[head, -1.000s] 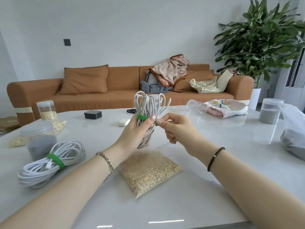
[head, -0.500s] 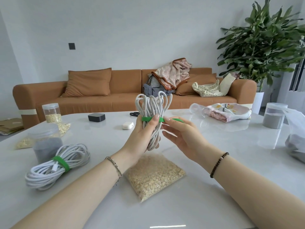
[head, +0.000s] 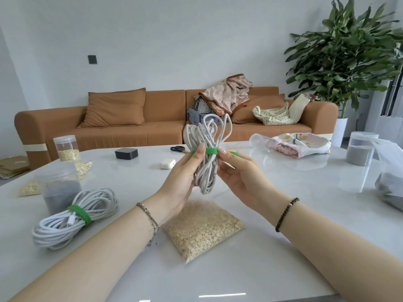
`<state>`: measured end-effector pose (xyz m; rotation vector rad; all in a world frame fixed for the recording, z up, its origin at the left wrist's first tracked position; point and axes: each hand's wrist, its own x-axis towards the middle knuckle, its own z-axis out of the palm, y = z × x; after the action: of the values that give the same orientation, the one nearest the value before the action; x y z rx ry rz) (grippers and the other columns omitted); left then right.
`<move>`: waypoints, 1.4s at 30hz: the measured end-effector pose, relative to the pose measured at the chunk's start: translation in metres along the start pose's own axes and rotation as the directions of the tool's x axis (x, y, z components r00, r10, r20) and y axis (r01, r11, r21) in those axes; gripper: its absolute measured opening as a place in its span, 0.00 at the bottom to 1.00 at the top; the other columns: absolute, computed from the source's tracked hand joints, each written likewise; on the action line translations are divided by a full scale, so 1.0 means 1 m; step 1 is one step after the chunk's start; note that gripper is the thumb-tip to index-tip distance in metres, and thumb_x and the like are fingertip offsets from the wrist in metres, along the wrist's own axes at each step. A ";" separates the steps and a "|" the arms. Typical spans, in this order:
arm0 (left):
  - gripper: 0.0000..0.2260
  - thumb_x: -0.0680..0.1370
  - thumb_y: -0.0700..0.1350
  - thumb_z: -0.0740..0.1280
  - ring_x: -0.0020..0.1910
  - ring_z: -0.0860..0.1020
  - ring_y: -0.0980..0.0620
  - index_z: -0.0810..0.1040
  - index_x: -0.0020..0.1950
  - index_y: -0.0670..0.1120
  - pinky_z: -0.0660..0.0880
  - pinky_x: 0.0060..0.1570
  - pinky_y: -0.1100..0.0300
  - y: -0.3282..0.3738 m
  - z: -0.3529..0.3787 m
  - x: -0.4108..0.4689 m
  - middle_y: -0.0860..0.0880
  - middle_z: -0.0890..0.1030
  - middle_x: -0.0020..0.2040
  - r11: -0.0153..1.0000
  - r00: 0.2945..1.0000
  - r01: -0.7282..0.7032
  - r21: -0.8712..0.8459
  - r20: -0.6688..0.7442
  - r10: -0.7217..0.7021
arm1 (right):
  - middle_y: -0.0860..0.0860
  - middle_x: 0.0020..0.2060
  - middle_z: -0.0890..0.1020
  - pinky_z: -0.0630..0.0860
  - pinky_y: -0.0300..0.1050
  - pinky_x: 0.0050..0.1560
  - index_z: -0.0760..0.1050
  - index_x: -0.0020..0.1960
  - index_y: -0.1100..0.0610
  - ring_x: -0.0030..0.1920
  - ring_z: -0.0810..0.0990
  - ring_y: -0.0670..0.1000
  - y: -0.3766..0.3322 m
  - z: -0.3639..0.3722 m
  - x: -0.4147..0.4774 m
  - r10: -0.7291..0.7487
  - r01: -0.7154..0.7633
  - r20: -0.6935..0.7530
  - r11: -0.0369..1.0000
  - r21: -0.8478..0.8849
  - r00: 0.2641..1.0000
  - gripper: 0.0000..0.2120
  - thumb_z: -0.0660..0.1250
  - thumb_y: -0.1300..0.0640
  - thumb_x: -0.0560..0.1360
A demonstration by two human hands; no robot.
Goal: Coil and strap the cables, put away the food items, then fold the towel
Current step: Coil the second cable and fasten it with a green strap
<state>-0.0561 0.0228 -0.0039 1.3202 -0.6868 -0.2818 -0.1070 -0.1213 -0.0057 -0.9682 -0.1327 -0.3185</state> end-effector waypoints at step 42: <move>0.29 0.75 0.66 0.68 0.63 0.80 0.49 0.78 0.65 0.45 0.71 0.69 0.46 -0.011 0.002 0.006 0.45 0.83 0.61 0.999 0.996 -0.022 -0.030 -0.086 0.019 | 0.53 0.39 0.82 0.77 0.44 0.49 0.79 0.44 0.60 0.41 0.80 0.49 0.010 -0.004 0.002 -0.125 0.078 -0.088 0.907 -0.414 0.988 0.04 0.72 0.60 0.77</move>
<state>-0.0507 0.0153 -0.0119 1.2875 -0.6208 -0.2166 -0.1018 -0.1199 -0.0147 -1.3601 -0.0114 -0.5100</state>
